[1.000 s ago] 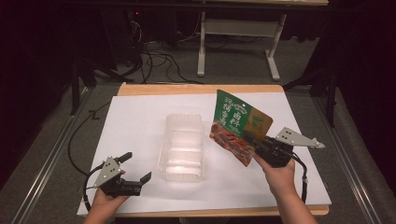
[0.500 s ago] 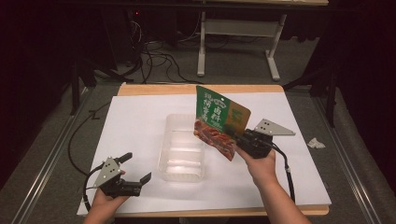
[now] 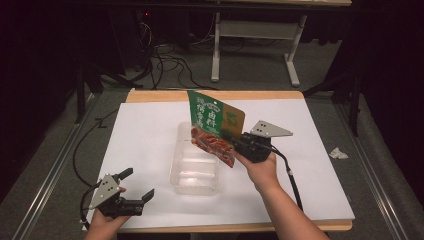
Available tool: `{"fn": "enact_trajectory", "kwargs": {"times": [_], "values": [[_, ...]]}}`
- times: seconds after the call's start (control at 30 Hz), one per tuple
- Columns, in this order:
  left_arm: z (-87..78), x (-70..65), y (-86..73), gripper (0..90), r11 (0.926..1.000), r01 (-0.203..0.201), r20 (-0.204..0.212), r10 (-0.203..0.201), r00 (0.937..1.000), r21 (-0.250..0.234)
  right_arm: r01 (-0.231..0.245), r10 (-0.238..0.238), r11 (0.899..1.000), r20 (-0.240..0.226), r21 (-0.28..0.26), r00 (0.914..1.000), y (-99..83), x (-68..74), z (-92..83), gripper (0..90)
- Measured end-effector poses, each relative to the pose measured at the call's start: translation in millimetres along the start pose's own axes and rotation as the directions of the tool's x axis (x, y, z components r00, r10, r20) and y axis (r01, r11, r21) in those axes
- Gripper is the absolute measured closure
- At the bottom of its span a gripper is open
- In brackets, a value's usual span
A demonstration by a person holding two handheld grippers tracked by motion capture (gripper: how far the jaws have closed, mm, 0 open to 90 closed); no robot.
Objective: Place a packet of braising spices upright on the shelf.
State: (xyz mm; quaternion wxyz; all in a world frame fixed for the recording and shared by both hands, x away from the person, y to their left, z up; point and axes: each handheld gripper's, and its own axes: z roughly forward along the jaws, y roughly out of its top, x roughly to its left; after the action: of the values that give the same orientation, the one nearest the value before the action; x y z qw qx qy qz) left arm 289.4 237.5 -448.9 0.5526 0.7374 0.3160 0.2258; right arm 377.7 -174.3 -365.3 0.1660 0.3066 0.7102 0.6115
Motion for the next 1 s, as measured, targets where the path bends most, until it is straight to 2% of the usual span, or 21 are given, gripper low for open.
{"fn": "enact_trajectory", "kwargs": {"times": [0.13, 0.47, 0.83, 1.0], "values": [[-8.4, 0.6, -2.0, 0.5, 1.0, 0.006, -0.018, -0.006, 0.9998, -0.005, 0.006, -0.005, 1.0, -0.025, 0.016, 0.9997, 0.3, -0.5, 16.5, 90.0], [-18.0, 2.0, -4.7, 0.5, 0.9998, 0.014, -0.036, -0.015, 0.9992, -0.011, 0.018, -0.015, 0.999, -0.05, 0.045, 0.9986, -0.3, -0.4, 43.9, 90.0], [-16.1, 2.2, -5.4, 0.5, 0.9998, 0.021, -0.027, -0.021, 0.9994, -0.008, 0.008, -0.006, 0.998, -0.033, 0.06, 0.9994, -4.8, -2.0, 52.3, 90.0], [-15.2, 1.9, -4.9, 0.5, 0.9998, 0.018, -0.023, -0.018, 0.9996, -0.007, -0.024, 0.025, 0.999, -0.013, 0.047, 0.9996, -8.0, -4.1, 52.8, 90.0]]}}
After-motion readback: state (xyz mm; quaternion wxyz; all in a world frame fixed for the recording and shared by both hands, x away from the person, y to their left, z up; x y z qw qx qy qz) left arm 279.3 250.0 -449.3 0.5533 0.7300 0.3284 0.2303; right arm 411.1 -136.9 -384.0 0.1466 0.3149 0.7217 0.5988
